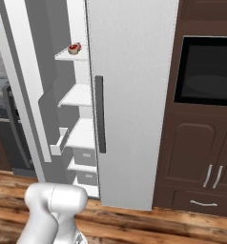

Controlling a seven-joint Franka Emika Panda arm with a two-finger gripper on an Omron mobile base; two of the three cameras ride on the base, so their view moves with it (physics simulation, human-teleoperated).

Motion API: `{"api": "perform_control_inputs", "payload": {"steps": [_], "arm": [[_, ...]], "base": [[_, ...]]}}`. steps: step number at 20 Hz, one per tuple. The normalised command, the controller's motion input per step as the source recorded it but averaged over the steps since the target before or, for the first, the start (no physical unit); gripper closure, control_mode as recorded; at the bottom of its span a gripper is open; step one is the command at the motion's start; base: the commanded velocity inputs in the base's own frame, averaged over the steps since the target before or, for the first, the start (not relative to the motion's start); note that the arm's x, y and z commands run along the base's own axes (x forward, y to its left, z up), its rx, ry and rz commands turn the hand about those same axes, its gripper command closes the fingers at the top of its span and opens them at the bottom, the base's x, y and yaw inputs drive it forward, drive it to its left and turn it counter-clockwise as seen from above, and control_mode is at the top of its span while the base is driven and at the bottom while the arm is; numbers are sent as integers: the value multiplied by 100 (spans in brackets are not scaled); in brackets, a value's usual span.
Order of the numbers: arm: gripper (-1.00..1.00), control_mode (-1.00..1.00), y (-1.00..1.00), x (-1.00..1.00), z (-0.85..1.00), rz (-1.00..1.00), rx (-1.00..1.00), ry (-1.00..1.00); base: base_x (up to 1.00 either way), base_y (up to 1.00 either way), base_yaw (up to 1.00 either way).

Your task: There's a steak in the fridge that needs to be moved to the freezer for freezing. Pick up the steak from the fridge, place it on any shelf in the freezer, and close the fridge and freezer doors when done.

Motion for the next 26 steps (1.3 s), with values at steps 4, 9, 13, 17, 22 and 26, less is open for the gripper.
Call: {"api": "perform_control_inputs", "payload": {"steps": [4,9,13,17,22,26], "arm": [[-100,-100,41,11,-26,-5,2,-2],[-100,-100,2,33,-16,-5,1,-4],[-100,-100,0,50,-14,-5,0,-9],[-100,-100,0,45,-24,-5,0,-10],[-100,-100,-1,23,-17,-6,0,-4],[-100,-100,0,32,-31,-7,0,-1]], "base": [[0,0,0],[0,0,0],[0,0,0],[0,0,0],[0,0,0],[0,0,0]]}}
